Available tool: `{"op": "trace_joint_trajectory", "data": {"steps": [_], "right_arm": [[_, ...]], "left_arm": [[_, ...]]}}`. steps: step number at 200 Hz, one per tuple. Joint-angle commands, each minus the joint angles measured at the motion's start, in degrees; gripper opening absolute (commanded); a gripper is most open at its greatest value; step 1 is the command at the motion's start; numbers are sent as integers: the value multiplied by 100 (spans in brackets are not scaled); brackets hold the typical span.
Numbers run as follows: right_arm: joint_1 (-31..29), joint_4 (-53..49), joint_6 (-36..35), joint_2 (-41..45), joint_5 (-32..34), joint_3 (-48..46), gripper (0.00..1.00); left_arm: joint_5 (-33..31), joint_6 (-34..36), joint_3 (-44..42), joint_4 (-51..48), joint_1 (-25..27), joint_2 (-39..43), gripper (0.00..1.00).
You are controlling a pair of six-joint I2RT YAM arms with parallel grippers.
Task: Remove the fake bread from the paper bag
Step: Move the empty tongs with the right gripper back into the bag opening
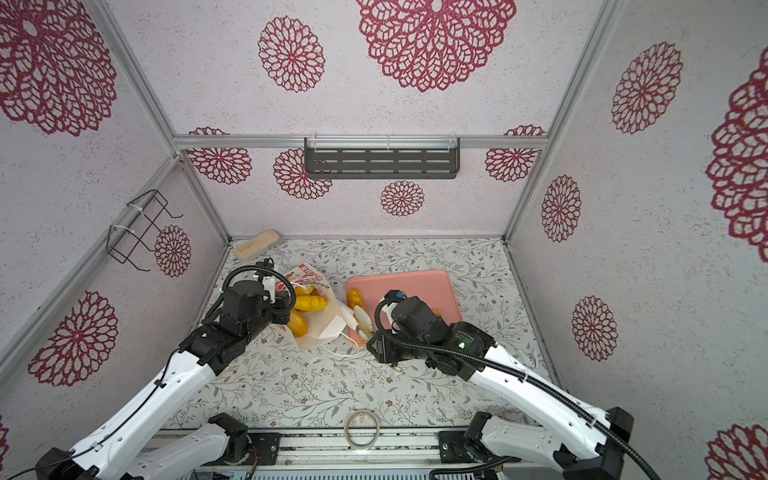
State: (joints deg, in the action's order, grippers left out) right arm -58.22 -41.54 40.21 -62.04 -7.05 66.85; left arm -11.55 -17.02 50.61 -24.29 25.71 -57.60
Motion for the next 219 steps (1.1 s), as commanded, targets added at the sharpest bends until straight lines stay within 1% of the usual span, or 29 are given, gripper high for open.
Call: {"op": "trace_joint_trajectory", "data": {"steps": [1, 33, 47, 87, 123, 168, 219], "right_arm": [[-424, 263, -299, -289, -116, 306, 43], [-482, 727, -417, -770, -74, 250, 43], [-438, 1058, -250, -930, 80, 201, 44], [-207, 2260, 562, -1328, 152, -40, 44], [89, 3597, 1549, -1468, -104, -713, 44], [48, 5019, 2734, -1513, -142, -1310, 45], [-49, 6084, 3535, -1630, -236, -1722, 47]], "left_arm": [[379, 197, -25, 194, -16, 92, 0], [430, 148, -7, 111, -16, 120, 0], [432, 111, 1, 92, -17, 137, 0], [446, 68, 15, 100, -14, 135, 0], [474, 76, 36, 118, -14, 92, 0], [425, 71, 32, 200, -11, 43, 0], [356, -8, -24, 388, -14, -67, 0]]}}
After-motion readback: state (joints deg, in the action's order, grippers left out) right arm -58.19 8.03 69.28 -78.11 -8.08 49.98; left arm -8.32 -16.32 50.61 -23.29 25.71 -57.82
